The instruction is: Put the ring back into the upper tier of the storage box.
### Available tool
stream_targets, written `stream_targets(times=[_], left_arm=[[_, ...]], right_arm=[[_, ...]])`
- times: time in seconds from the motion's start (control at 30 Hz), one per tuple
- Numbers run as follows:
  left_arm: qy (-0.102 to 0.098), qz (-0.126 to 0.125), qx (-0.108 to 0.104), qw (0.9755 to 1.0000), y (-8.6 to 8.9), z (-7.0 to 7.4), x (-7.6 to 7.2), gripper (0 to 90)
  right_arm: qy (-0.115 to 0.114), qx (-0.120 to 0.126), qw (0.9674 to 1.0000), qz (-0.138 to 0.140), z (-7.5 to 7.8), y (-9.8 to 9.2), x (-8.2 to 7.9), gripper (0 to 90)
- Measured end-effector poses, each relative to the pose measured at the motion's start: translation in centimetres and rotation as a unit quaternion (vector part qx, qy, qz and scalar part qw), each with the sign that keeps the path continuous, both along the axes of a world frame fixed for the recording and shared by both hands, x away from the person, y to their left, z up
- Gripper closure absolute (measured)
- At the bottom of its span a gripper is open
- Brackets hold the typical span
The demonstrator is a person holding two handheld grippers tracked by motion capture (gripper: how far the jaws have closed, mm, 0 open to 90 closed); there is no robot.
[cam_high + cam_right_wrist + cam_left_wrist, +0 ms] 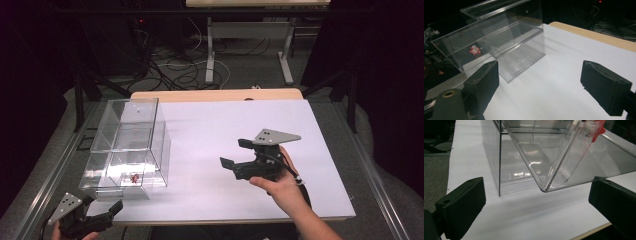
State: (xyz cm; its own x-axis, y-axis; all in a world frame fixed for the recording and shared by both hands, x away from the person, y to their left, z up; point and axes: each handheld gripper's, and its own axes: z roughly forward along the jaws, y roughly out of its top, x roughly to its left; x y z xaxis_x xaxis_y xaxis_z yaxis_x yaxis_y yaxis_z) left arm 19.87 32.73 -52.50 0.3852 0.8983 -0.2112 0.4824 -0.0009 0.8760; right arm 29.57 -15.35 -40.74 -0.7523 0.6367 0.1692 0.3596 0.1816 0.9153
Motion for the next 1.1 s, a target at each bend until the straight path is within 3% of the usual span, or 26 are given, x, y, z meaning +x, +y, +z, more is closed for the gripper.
stream_targets(times=[0.23,0.3,0.47,0.7,1.1], left_arm=[[0.001,0.001,-0.001,1.0000,0.0,0.0,0.0,1.3],[0.001,0.001,0.000,1.0000,0.0,0.0,0.0,1.4],[0.001,0.001,0.002,1.0000,0.0,0.0,-0.1,1.3],[0.002,0.002,0.003,1.0000,0.0,0.0,-0.1,1.4],[0.003,0.002,0.004,1.0000,-0.1,0.0,-0.1,1.3]], right_arm=[[-0.009,-0.017,0.9990,-0.041,-1.3,-3.6,-0.6,8.3],[-0.011,-0.024,0.9976,-0.065,-2.0,-5.3,-0.8,7.0],[-0.006,-0.034,0.9948,-0.095,-3.2,-7.5,-0.9,3.6],[-0.006,-0.054,0.9890,-0.137,-5.4,-10.7,-1.2,0.5],[0.005,-0.047,0.9773,-0.206,-8.7,-15.1,-2.2,0.5]])
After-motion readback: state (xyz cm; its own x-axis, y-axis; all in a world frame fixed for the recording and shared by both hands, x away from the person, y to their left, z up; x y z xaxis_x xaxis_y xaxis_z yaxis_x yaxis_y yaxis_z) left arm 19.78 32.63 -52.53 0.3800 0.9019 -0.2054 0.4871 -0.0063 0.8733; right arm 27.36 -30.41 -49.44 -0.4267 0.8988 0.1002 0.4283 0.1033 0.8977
